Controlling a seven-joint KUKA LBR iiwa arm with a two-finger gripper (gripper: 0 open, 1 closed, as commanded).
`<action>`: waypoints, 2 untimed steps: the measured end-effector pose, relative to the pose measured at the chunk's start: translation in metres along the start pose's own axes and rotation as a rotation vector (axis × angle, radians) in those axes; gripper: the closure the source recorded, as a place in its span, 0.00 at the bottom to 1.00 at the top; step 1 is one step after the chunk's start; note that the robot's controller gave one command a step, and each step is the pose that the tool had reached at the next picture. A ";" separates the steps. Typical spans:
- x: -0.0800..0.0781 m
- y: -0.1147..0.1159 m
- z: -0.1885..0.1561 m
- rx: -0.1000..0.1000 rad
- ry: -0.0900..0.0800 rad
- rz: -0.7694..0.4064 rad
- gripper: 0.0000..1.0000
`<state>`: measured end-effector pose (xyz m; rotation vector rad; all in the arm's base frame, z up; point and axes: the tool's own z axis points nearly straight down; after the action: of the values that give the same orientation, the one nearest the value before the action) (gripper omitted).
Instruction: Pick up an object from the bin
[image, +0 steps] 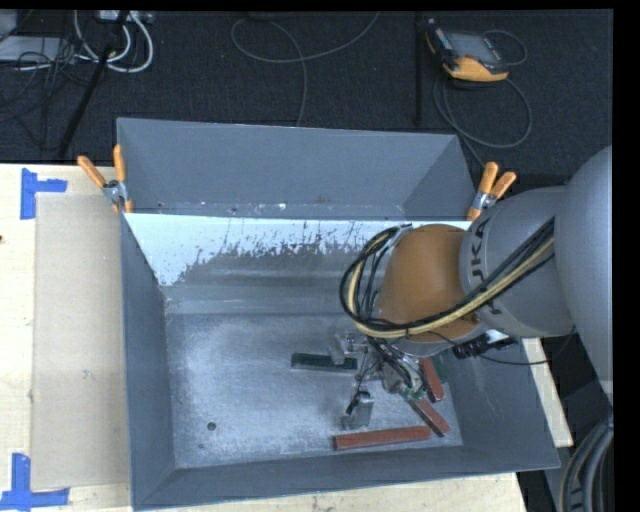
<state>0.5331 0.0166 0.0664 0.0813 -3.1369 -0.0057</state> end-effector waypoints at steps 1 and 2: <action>-0.084 0.031 -0.004 0.001 -0.010 0.045 0.00; -0.082 0.029 -0.004 0.004 -0.005 0.043 1.00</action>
Offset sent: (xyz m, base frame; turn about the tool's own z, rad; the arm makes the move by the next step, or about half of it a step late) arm 0.0794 0.0321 0.0036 0.0482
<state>0.6131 0.0497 0.0702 0.0132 -3.1428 0.0000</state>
